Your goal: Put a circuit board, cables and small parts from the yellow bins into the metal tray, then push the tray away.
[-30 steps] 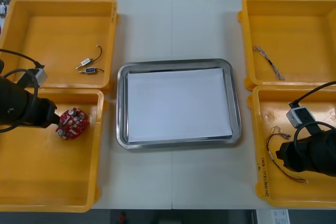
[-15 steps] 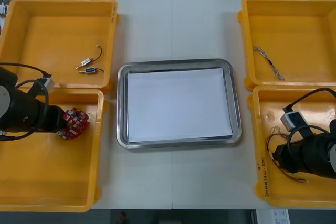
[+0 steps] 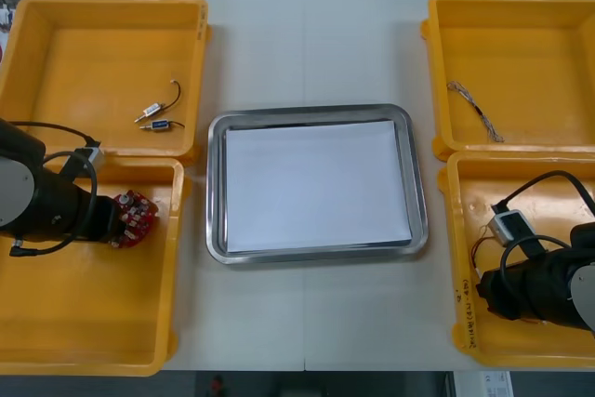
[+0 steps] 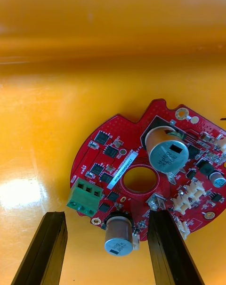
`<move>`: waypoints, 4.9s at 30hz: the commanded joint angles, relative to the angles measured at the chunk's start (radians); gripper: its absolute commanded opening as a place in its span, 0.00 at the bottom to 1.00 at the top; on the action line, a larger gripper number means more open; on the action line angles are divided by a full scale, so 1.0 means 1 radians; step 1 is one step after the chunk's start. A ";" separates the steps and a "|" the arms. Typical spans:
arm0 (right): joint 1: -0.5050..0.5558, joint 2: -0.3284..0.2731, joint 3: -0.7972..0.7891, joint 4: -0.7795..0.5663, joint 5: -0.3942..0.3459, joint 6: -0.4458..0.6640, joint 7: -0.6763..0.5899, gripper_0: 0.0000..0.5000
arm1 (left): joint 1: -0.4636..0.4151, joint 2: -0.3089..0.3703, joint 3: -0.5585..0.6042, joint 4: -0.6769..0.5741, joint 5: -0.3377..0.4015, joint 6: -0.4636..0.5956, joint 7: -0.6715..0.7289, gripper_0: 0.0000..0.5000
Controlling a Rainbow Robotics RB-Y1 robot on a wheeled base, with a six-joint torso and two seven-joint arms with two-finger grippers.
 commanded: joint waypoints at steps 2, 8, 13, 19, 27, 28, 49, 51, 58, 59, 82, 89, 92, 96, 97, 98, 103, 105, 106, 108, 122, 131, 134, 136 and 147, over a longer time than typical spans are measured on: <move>0.028 0.010 0.029 -0.010 0.020 -0.014 0.051 1.00 | 0.030 0.006 -0.011 -0.005 -0.015 -0.010 0.079 1.00; 0.033 0.010 0.032 -0.010 0.037 -0.028 0.061 1.00 | 0.030 0.008 0.007 -0.005 -0.007 -0.010 0.080 1.00; 0.037 0.010 0.035 -0.010 0.062 -0.045 0.065 1.00 | 0.030 0.006 0.027 -0.007 0.004 -0.006 0.080 1.00; 0.048 0.010 0.053 -0.010 0.092 -0.074 0.067 1.00 | 0.029 0.006 0.056 -0.010 0.019 0.013 0.079 1.00; 0.053 0.012 0.066 -0.010 0.098 -0.082 0.065 1.00 | 0.029 0.008 0.079 -0.018 0.034 0.037 0.076 1.00; 0.056 0.012 0.064 -0.010 0.098 -0.083 0.067 1.00 | 0.030 0.008 0.079 -0.018 0.036 0.036 0.076 1.00; 0.065 0.012 0.058 -0.011 0.094 -0.098 0.068 0.00 | 0.033 -0.011 0.029 -0.015 0.007 0.024 0.090 1.00; 0.062 0.012 0.047 -0.016 0.094 -0.097 0.070 0.00 | 0.033 -0.011 0.027 -0.015 0.005 0.021 0.093 1.00; 0.025 0.012 -0.045 -0.090 0.092 0.034 0.082 0.00 | 0.036 -0.011 0.012 -0.008 -0.006 -0.001 0.096 1.00; 0.020 0.010 -0.054 -0.100 0.091 0.052 0.082 0.00 | 0.036 -0.011 0.012 -0.008 -0.007 -0.001 0.097 1.00; -0.194 -0.091 -0.326 -0.315 -0.216 0.439 0.090 0.00 | 0.032 -0.009 0.024 -0.012 -0.001 0.002 0.107 0.00; -0.239 -0.189 -0.329 -0.312 -0.303 0.439 0.087 0.00 | 0.004 -0.005 0.066 -0.039 0.017 0.082 0.105 0.00; -0.263 -0.240 -0.330 -0.291 -0.353 0.439 0.085 0.00 | -0.016 -0.005 0.092 -0.061 0.027 0.149 0.107 0.00; -0.283 -0.295 -0.341 -0.269 -0.399 0.439 0.082 0.00 | -0.036 -0.005 0.128 -0.097 0.037 0.226 0.108 0.00; -0.285 -0.298 -0.344 -0.269 -0.403 0.439 0.082 0.00 | -0.039 -0.005 0.133 -0.104 0.039 0.235 0.110 0.00; -0.297 -0.310 -0.352 -0.271 -0.412 0.439 0.079 0.00 | -0.045 -0.005 0.150 -0.127 0.045 0.268 0.110 0.00; -0.328 -0.318 -0.359 -0.271 -0.428 0.439 0.081 0.00 | -0.073 -0.005 0.187 -0.191 0.057 0.360 0.113 0.00; -0.329 -0.319 -0.359 -0.271 -0.437 0.439 0.081 0.00 | -0.089 -0.005 0.191 -0.220 0.062 0.394 0.116 0.00; -0.331 -0.319 -0.359 -0.271 -0.440 0.439 0.081 0.00 | -0.096 -0.005 0.191 -0.234 0.063 0.394 0.117 0.00; -0.334 -0.323 -0.359 -0.271 -0.445 0.439 0.087 0.00 | -0.111 -0.005 0.191 -0.255 0.067 0.394 0.120 0.00; -0.345 -0.346 -0.298 -0.269 -0.475 0.439 0.090 0.00 | -0.275 -0.003 0.082 -0.285 0.155 0.394 0.151 0.00; -0.345 -0.344 -0.292 -0.269 -0.494 0.439 0.087 0.00 | -0.416 -0.031 -0.106 -0.251 0.145 0.394 0.180 0.00; -0.345 -0.344 -0.292 -0.269 -0.486 0.439 0.090 0.00 | -0.467 -0.064 -0.178 -0.214 0.139 0.394 0.185 0.00; -0.343 -0.344 -0.292 -0.269 -0.478 0.439 0.090 0.00 | -0.497 -0.094 -0.224 -0.188 0.122 0.394 0.185 0.00; -0.345 -0.344 -0.292 -0.269 -0.458 0.439 0.090 0.00 | -0.628 -0.247 -0.410 -0.068 0.007 0.394 0.195 0.00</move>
